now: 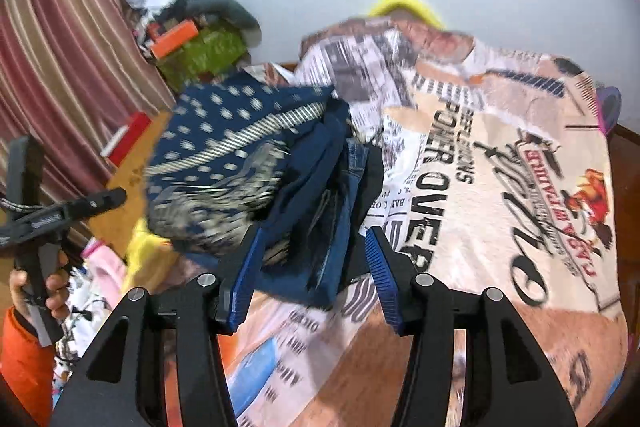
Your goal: Fold large clothes
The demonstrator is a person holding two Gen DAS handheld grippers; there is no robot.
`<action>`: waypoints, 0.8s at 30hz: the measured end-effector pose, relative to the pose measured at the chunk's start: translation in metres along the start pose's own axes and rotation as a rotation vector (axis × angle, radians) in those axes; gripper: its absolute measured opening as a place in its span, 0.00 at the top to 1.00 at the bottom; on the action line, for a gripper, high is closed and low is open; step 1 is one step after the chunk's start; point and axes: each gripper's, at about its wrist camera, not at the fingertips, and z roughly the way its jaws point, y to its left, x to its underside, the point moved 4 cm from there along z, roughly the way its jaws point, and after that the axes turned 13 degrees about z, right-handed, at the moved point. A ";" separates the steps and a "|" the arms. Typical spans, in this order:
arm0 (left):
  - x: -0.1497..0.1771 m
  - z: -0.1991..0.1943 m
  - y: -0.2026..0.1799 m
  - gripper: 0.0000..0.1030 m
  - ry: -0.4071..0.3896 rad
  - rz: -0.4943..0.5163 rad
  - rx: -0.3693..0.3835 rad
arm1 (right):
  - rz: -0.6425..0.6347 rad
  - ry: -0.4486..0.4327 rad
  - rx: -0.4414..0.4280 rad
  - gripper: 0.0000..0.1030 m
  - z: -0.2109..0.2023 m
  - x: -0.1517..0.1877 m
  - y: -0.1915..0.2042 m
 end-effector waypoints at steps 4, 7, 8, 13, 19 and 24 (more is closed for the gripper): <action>0.006 -0.058 -0.026 0.33 -0.068 0.064 -0.065 | -0.042 -0.112 -0.050 0.53 -0.061 0.007 0.023; 0.011 -0.115 -0.060 0.33 -0.171 0.161 -0.138 | -0.075 -0.221 -0.093 0.53 -0.111 0.013 0.044; 0.014 -0.130 -0.070 0.33 -0.204 0.184 -0.155 | -0.081 -0.253 -0.112 0.53 -0.124 0.015 0.050; 0.039 -0.219 -0.128 0.33 -0.402 0.295 -0.235 | -0.135 -0.437 -0.186 0.53 -0.204 0.042 0.081; 0.086 -0.298 -0.190 0.33 -0.619 0.362 -0.210 | -0.224 -0.593 -0.188 0.53 -0.260 0.084 0.107; 0.122 -0.330 -0.220 0.32 -0.722 0.403 -0.273 | -0.265 -0.680 -0.170 0.53 -0.278 0.113 0.119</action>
